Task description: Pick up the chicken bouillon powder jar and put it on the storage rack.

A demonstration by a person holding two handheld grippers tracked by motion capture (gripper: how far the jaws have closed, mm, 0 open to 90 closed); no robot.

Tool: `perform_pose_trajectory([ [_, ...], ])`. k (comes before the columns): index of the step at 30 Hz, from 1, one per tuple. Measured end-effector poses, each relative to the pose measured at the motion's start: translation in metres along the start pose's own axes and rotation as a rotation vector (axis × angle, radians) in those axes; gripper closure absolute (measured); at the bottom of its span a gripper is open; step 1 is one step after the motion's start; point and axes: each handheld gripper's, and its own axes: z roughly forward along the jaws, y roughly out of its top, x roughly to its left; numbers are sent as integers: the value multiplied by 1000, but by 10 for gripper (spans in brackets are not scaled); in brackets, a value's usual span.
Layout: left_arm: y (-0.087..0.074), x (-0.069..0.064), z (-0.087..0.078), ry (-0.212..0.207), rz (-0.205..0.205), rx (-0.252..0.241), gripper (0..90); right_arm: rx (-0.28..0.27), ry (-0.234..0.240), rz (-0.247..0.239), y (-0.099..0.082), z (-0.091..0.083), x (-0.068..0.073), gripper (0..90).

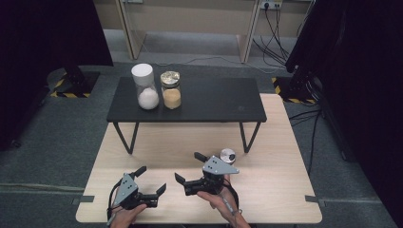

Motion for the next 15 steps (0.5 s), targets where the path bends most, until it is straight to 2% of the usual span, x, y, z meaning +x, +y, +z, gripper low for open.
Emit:
perform_pose_trajectory([
  [15, 0, 0, -3, 10, -6, -3, 5, 29, 16, 18, -21, 3, 2, 14],
])
